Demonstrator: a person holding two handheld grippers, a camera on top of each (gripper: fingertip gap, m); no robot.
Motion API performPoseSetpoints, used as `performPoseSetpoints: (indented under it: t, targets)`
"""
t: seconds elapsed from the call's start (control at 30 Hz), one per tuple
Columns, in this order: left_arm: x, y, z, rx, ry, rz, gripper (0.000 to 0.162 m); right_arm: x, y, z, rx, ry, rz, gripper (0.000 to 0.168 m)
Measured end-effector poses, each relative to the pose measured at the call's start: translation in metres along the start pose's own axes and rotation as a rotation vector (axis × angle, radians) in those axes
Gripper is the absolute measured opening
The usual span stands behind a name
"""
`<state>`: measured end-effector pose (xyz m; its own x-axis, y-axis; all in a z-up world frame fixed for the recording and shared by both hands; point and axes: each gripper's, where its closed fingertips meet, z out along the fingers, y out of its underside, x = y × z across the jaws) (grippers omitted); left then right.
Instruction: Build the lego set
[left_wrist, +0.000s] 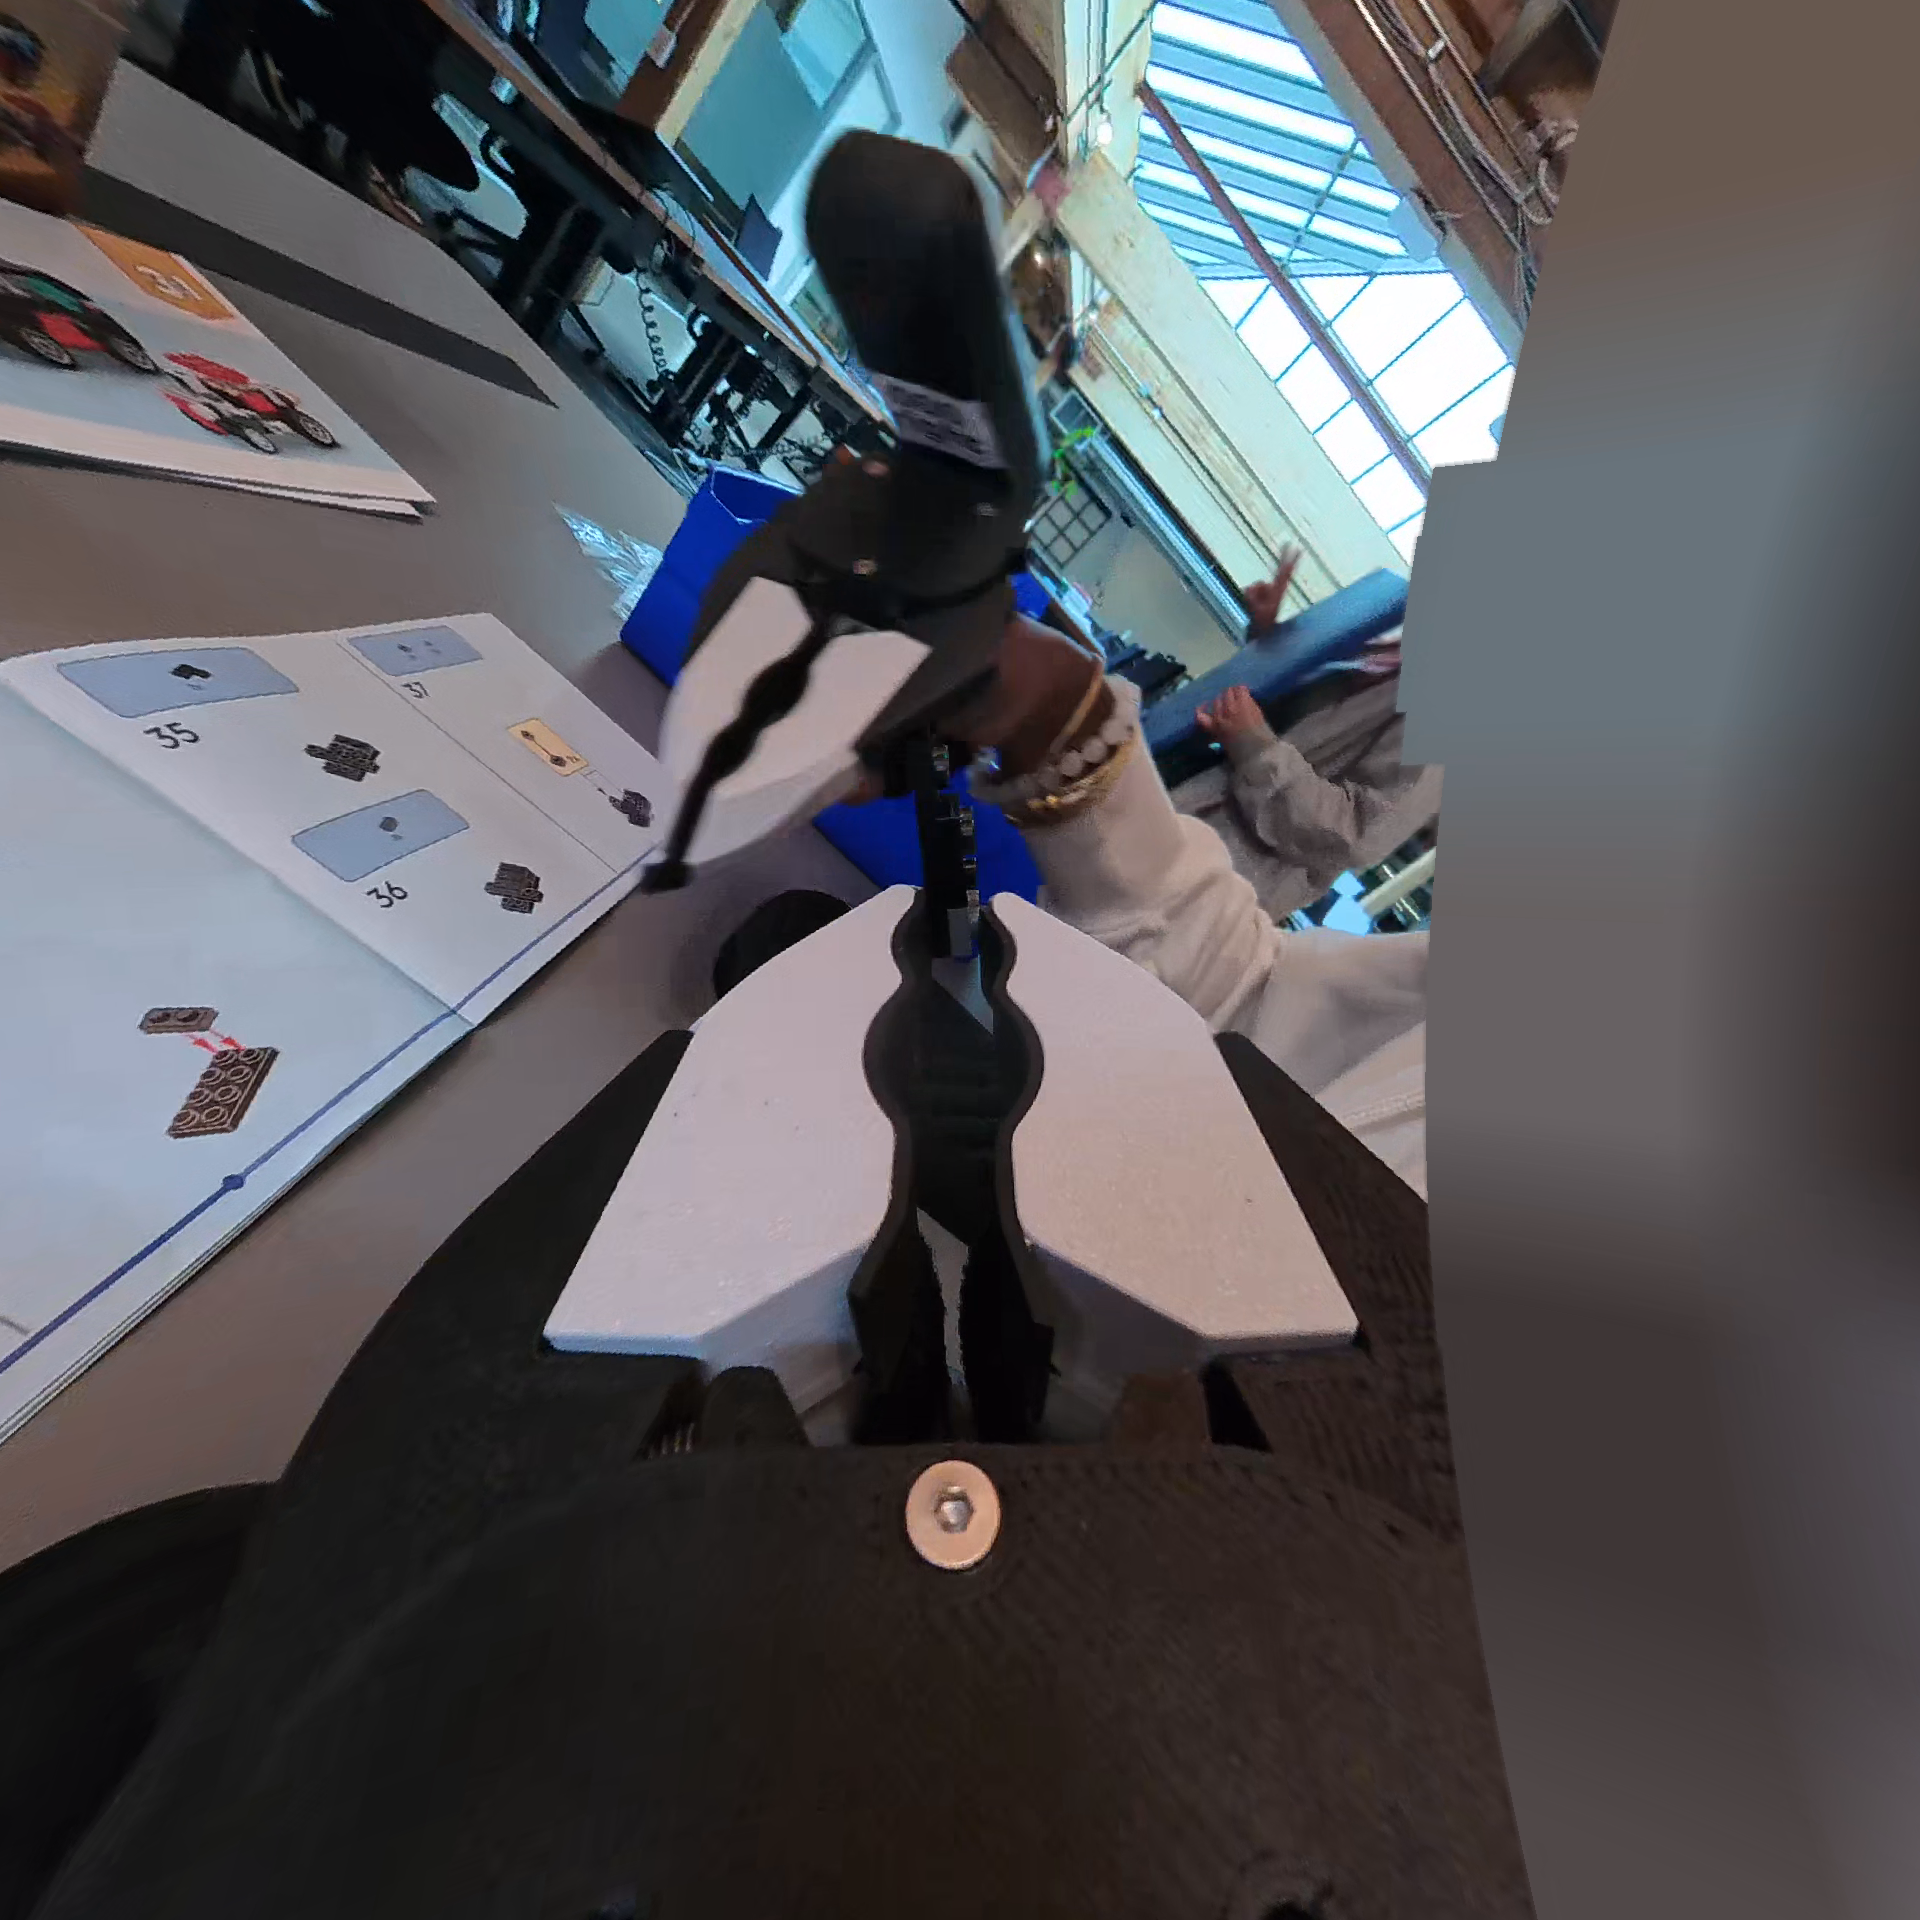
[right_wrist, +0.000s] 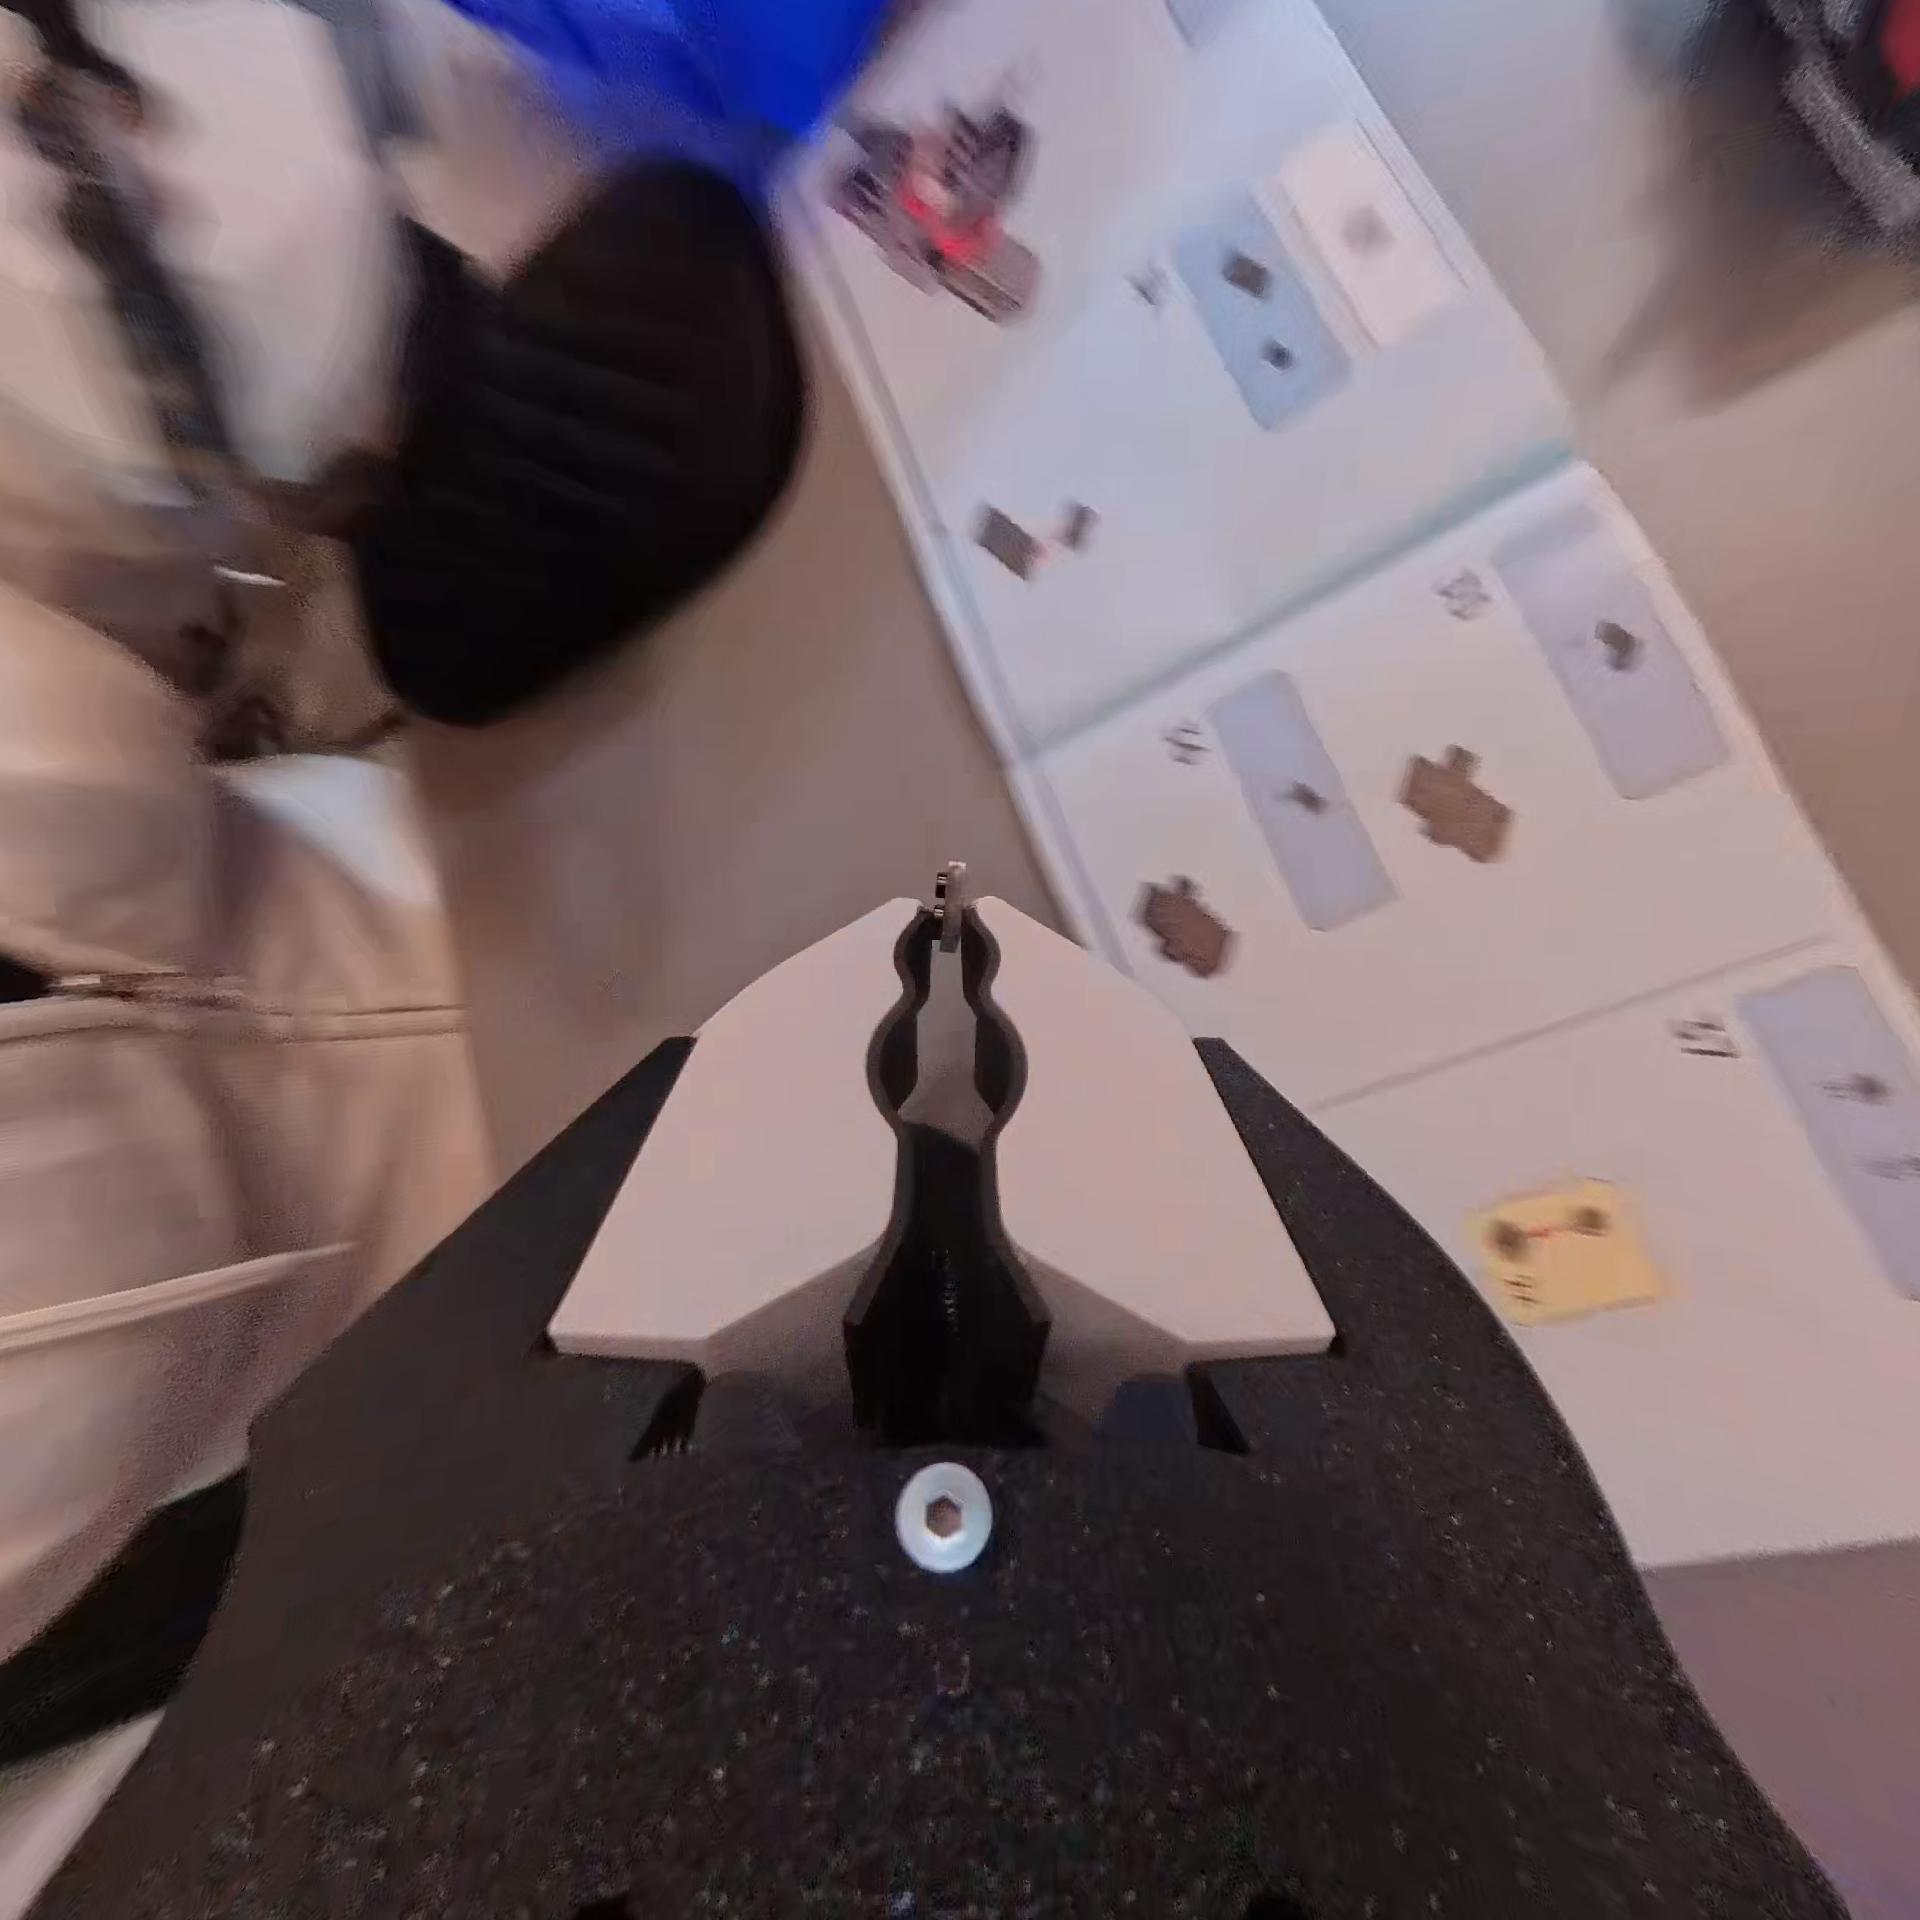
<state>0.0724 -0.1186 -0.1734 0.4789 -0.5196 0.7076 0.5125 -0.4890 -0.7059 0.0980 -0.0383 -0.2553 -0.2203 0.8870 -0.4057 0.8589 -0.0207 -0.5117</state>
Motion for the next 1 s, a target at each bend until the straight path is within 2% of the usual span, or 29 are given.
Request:
performPoseSetpoints:
  t: [0.03, 0.13, 0.2, 0.3, 0.4, 0.47, 0.57, 0.67, 0.73, 0.83, 1.0]
  targets:
    - [0.0, 0.0, -0.002, 0.005, 0.0, 0.0, 0.009, 0.015, 0.003, 0.005, -0.063, 0.025, 0.001, 0.006]
    - [0.001, 0.004, -0.003, -0.001, 0.023, -0.01, 0.009, 0.022, 0.017, 0.019, -0.262, -0.143, -0.004, 0.006]
    - [0.002, 0.006, -0.002, -0.008, 0.041, -0.018, 0.009, 0.032, 0.029, 0.022, -0.405, -0.168, -0.005, 0.006]
    - [0.003, 0.008, 0.0, -0.021, 0.061, -0.024, 0.009, 0.045, 0.027, 0.024, -0.479, -0.132, -0.034, 0.011]
    - [0.002, 0.009, 0.002, -0.029, 0.069, -0.023, 0.009, 0.057, 0.011, 0.019, -0.423, 0.001, -0.134, 0.029]
    - [0.001, 0.01, 0.003, -0.033, 0.067, -0.019, 0.009, 0.062, 0.001, 0.008, -0.321, 0.156, -0.159, 0.035]
    - [-0.002, 0.012, 0.005, -0.038, 0.053, -0.01, 0.009, 0.057, -0.003, -0.008, -0.046, 0.449, -0.037, 0.035]
    - [-0.006, 0.012, 0.007, -0.029, 0.052, -0.03, 0.009, 0.029, 0.014, 0.001, 0.166, 0.586, 0.107, 0.04]
    - [-0.008, 0.013, 0.009, -0.03, 0.056, -0.046, 0.009, 0.02, 0.024, 0.009, 0.225, 0.652, 0.162, 0.038]
    - [-0.01, 0.015, 0.012, -0.039, 0.06, -0.053, 0.009, 0.027, 0.017, 0.005, 0.306, 0.746, 0.21, 0.029]
    - [-0.011, 0.017, 0.014, -0.046, 0.059, -0.069, 0.009, 0.04, 0.028, 0.022, 0.195, 0.721, 0.27, 0.028]
